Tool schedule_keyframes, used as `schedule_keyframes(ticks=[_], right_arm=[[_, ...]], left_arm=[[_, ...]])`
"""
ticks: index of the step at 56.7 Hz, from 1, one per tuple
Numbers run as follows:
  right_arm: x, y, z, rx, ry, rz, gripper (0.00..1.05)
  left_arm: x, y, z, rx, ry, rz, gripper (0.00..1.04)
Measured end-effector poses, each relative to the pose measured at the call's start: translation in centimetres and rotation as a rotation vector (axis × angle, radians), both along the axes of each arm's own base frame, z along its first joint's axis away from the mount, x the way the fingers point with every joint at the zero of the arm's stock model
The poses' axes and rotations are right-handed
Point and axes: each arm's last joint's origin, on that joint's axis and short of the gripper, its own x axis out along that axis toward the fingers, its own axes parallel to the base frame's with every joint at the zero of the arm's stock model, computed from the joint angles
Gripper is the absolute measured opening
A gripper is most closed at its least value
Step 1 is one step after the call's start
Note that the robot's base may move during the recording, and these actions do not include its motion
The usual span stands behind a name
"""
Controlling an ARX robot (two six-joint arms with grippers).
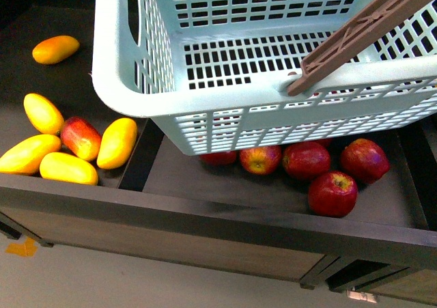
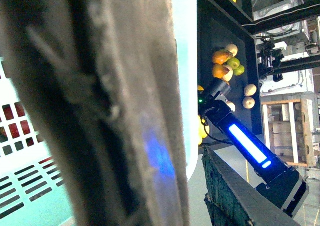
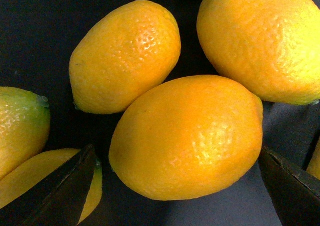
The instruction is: Pick lemon and mango into basket
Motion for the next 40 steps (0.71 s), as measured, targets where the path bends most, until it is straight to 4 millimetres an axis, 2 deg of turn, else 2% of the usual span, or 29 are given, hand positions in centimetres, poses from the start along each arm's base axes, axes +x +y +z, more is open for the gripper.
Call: schedule_keyframes(ticks=[5, 8, 12, 28, 35, 40], right_arm=[[-0.1, -0.1, -0.5, 0.002, 0.017, -0.009, 0.95], [-0.2, -0.2, -0.6, 0.004, 0.025, -0.013, 0.85], [-0.3, -0.5, -0.6, 0.004, 0.027, -0.018, 0.80], [-1.3, -1.0, -0.9, -0.006, 0.019, -0.013, 0.79], [-2.3, -0.8, -0.7, -0.006, 0.007, 0.024, 0.79], [-3.7, -0.3, -0.1, -0.009, -0.011, 0.091, 0.79]], left_arm=[[0.0, 0.0, 0.0, 0.000, 0.000, 0.000, 0.27], [0.0, 0.0, 0.0, 0.000, 0.000, 0.000, 0.27], [0.0, 0.0, 0.0, 0.000, 0.000, 0.000, 0.27], [0.0, 0.0, 0.0, 0.000, 0.000, 0.000, 0.27], [0.0, 0.0, 0.0, 0.000, 0.000, 0.000, 0.27], [0.0, 0.0, 0.0, 0.000, 0.000, 0.000, 0.27]])
